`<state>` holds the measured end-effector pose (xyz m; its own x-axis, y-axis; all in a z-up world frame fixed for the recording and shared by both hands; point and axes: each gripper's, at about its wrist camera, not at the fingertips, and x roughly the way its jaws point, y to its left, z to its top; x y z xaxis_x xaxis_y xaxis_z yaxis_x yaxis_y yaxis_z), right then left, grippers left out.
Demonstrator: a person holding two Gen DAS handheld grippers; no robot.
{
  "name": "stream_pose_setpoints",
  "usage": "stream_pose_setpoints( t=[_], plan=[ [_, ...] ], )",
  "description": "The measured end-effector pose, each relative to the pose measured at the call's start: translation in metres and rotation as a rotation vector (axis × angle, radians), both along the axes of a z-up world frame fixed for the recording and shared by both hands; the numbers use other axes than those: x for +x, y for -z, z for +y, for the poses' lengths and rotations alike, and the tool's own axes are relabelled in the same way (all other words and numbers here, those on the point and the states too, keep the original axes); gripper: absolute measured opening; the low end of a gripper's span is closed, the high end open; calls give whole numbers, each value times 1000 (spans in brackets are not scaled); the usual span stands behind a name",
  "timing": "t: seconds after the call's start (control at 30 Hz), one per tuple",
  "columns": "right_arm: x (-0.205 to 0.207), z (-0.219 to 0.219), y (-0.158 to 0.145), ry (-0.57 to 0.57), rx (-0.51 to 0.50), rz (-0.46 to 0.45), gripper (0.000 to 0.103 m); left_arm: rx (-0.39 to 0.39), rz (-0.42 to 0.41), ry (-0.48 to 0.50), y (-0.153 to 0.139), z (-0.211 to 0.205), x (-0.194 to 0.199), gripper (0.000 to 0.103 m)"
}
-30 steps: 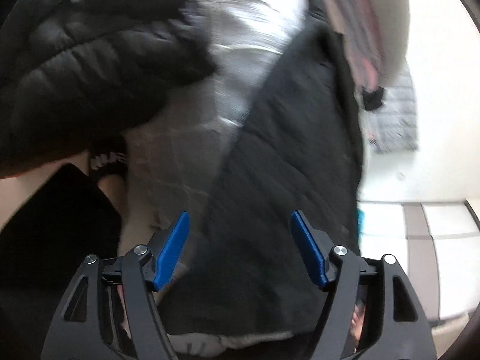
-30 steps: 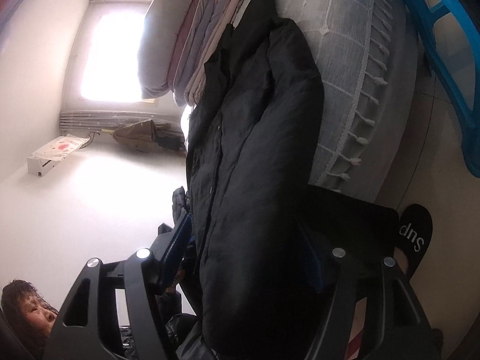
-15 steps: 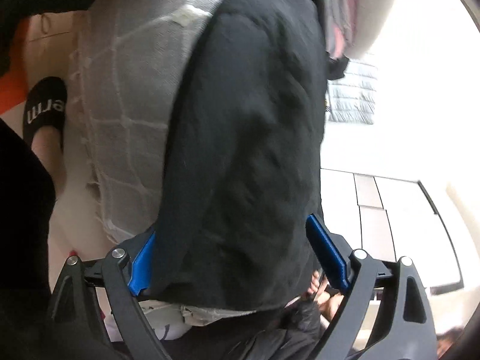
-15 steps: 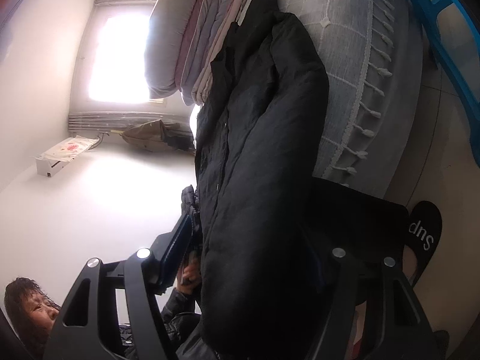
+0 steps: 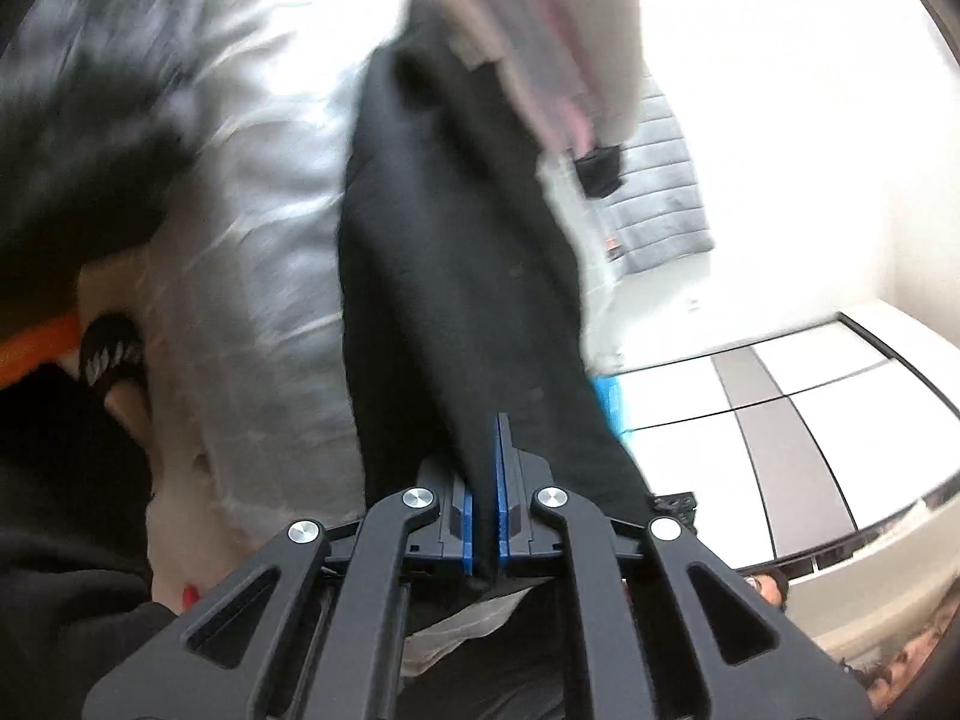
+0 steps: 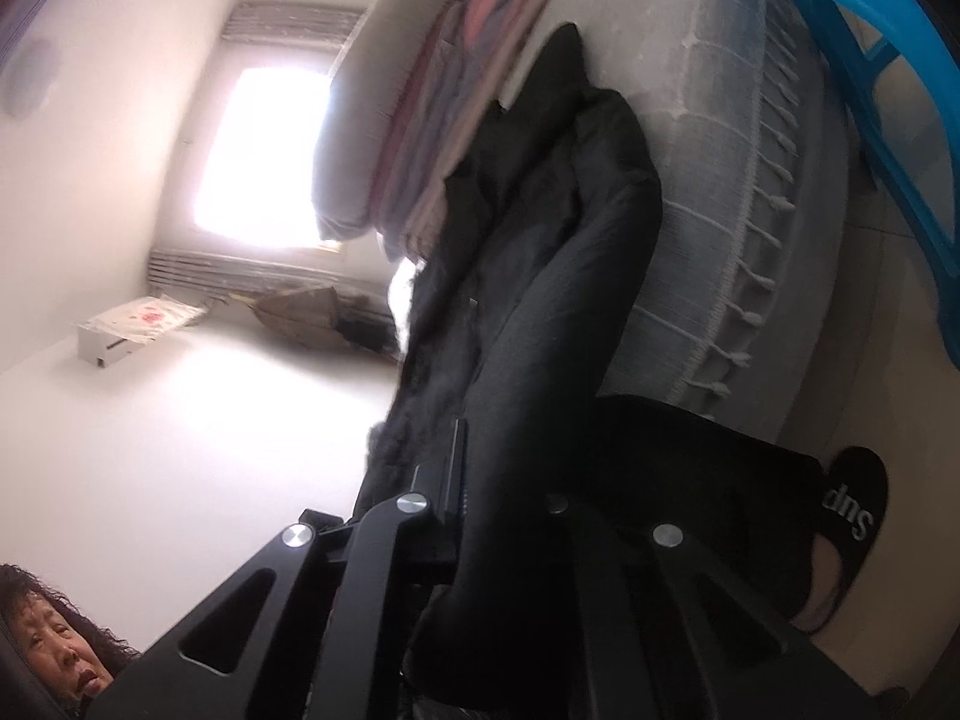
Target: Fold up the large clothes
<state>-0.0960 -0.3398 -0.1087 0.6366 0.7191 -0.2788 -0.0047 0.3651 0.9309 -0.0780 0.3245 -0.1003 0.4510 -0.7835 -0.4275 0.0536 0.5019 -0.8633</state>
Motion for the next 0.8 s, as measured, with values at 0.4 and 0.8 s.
stream_pose_setpoints(
  t=[0.4, 0.8],
  plan=[
    [-9, 0, 5, 46, 102, -85, 7, 66, -62, 18, -27, -15, -3, 3],
    [-13, -6, 13, 53, 130, -67, 7, 154, -51, 17, -16, -20, -7, 3]
  ],
)
